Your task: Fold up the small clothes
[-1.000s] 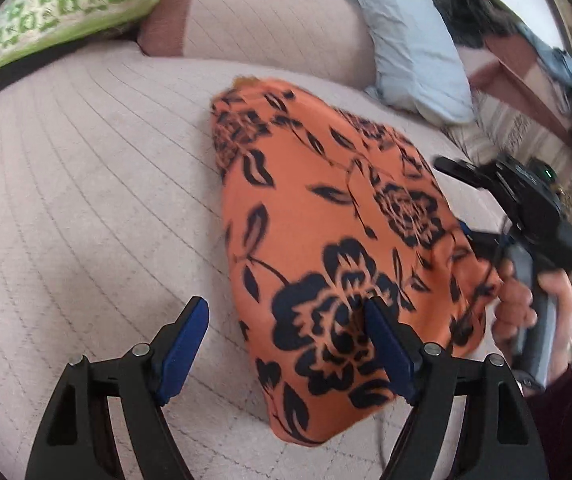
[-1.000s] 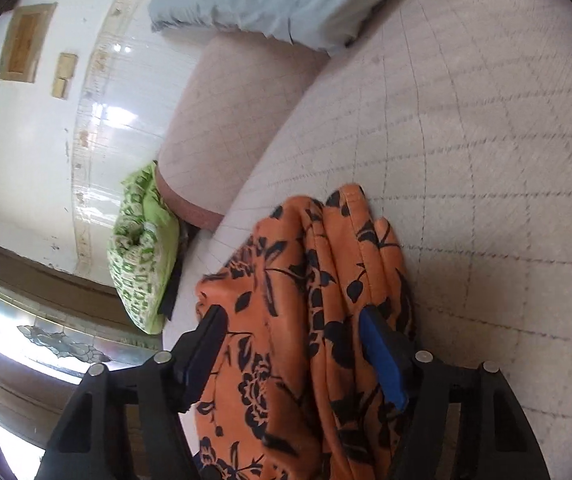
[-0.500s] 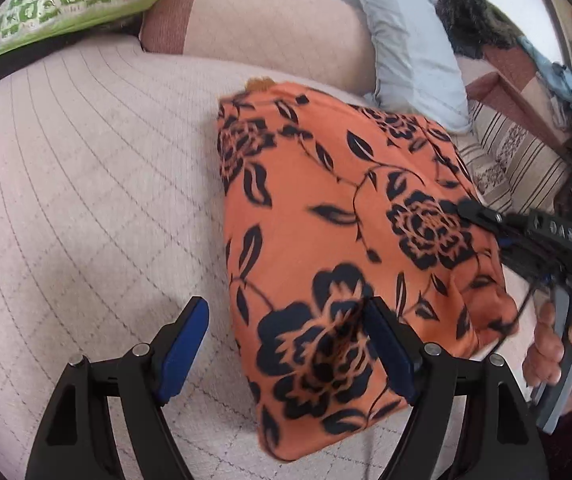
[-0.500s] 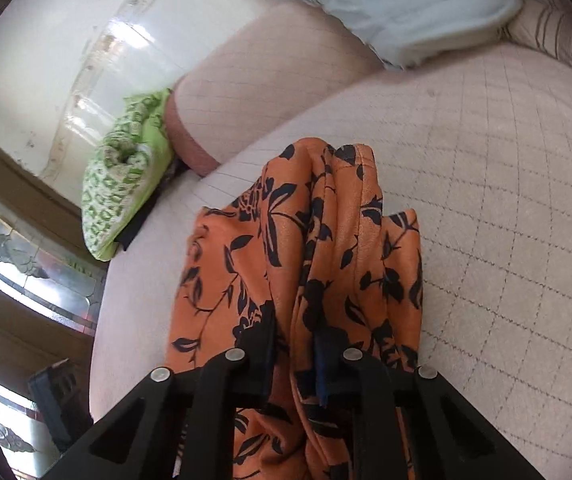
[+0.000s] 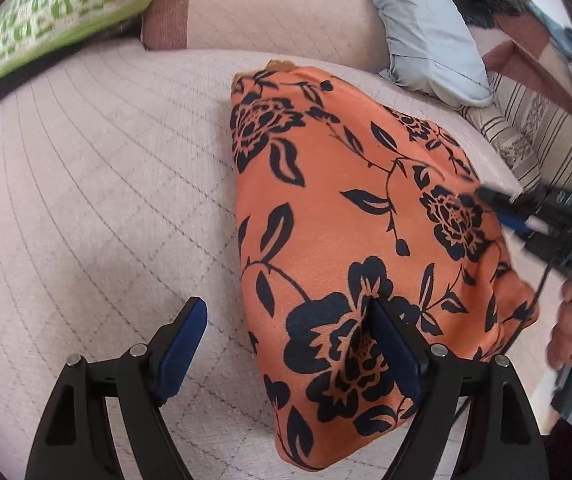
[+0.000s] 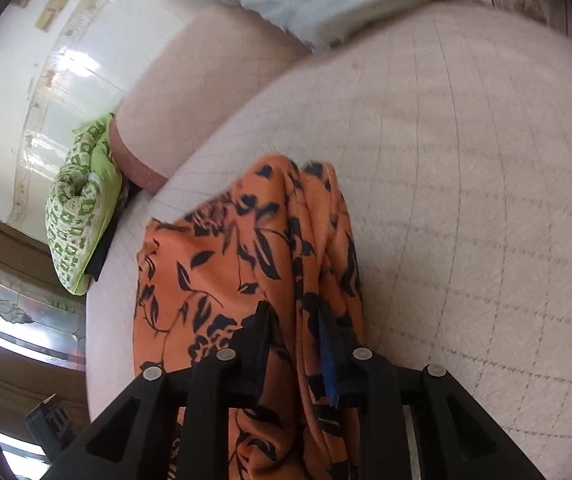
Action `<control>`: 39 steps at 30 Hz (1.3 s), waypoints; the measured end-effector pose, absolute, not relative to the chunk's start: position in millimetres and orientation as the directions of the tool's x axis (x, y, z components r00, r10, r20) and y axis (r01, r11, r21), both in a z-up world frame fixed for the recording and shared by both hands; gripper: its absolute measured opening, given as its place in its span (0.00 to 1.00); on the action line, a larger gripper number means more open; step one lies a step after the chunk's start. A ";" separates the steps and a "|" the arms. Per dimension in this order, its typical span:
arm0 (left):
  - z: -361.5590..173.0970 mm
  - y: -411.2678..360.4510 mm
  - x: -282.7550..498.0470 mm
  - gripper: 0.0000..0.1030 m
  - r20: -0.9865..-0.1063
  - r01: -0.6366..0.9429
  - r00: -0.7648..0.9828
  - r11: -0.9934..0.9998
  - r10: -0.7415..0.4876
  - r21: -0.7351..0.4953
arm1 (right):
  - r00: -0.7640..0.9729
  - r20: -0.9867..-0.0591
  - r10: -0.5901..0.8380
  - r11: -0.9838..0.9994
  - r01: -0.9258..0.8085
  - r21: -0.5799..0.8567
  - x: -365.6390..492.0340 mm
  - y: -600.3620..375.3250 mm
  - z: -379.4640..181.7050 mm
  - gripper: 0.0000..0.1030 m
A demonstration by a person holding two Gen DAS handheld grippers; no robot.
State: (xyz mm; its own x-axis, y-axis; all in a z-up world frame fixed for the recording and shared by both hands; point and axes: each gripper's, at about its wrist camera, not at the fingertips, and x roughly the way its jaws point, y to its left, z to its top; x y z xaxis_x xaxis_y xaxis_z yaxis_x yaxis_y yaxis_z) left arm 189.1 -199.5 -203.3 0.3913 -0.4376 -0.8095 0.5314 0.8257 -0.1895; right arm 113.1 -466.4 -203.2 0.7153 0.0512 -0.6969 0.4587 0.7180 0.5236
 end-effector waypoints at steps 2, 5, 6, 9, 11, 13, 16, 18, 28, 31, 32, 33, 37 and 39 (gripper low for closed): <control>-202.0 -204.0 186.4 0.82 -0.808 0.537 0.405 0.827 -0.427 -0.167 | 0.758 -0.652 -0.024 0.755 0.441 0.485 109.3 -459.6 -185.0 0.25; -200.0 -206.1 189.7 0.82 -0.808 0.540 0.416 0.828 -0.417 -0.149 | 0.796 -0.600 -0.077 0.743 0.447 0.498 100.2 -463.1 -174.3 0.25; -199.0 -205.8 188.6 0.82 -0.808 0.541 0.419 0.828 -0.415 -0.145 | 0.811 -0.580 -0.076 0.741 0.435 0.511 97.8 -464.4 -172.0 0.25; -196.5 -209.3 188.2 0.82 -0.806 0.542 0.429 0.830 -0.409 -0.132 | 0.831 -0.556 -0.001 0.757 0.364 0.543 102.5 -460.3 -171.1 0.25; -196.3 -210.7 188.7 0.82 -0.804 0.543 0.436 0.831 -0.404 -0.124 | 0.823 -0.562 0.077 0.761 0.316 0.567 112.5 -453.8 -176.4 0.25; -197.1 -216.0 190.9 0.82 -0.804 0.544 0.438 0.831 -0.402 -0.120 | 0.795 -0.594 0.122 0.771 0.301 0.562 121.4 -446.7 -186.1 0.25; -198.7 -218.7 193.2 0.82 -0.806 0.544 0.432 0.830 -0.405 -0.126 | 0.686 -0.715 0.134 0.781 0.372 0.502 143.0 -444.6 -217.6 0.24; -199.9 -216.3 193.4 0.82 -0.807 0.542 0.429 0.831 -0.405 -0.129 | 0.690 -0.701 0.180 0.730 0.384 0.565 147.0 -455.4 -235.3 0.23; -206.0 -214.4 202.0 0.86 -0.817 0.526 0.400 0.834 -0.415 -0.167 | 0.707 -0.673 0.214 0.652 0.410 0.638 159.8 -474.6 -214.5 0.24; -206.5 -216.7 203.5 0.86 -0.819 0.527 0.395 0.833 -0.417 -0.169 | 0.707 -0.678 0.202 0.631 0.436 0.642 179.8 -478.9 -210.4 0.24; -206.3 -217.0 204.2 0.86 -0.819 0.527 0.393 0.832 -0.417 -0.171 | 0.706 -0.679 0.201 0.624 0.442 0.645 189.6 -481.4 -210.1 0.24; -206.2 -217.2 204.6 0.86 -0.819 0.527 0.392 0.832 -0.419 -0.173 | 0.706 -0.680 0.200 0.628 0.440 0.642 196.9 -481.9 -210.3 0.24; -207.9 -218.2 205.3 0.86 -0.820 0.528 0.388 0.831 -0.421 -0.177 | 0.638 -0.744 0.196 0.659 0.477 0.582 234.2 -486.8 -235.5 0.30; -209.5 -218.0 205.1 0.86 -0.821 0.526 0.390 0.833 -0.417 -0.174 | 0.655 -0.729 0.200 0.654 0.465 0.597 240.6 -488.7 -241.4 0.30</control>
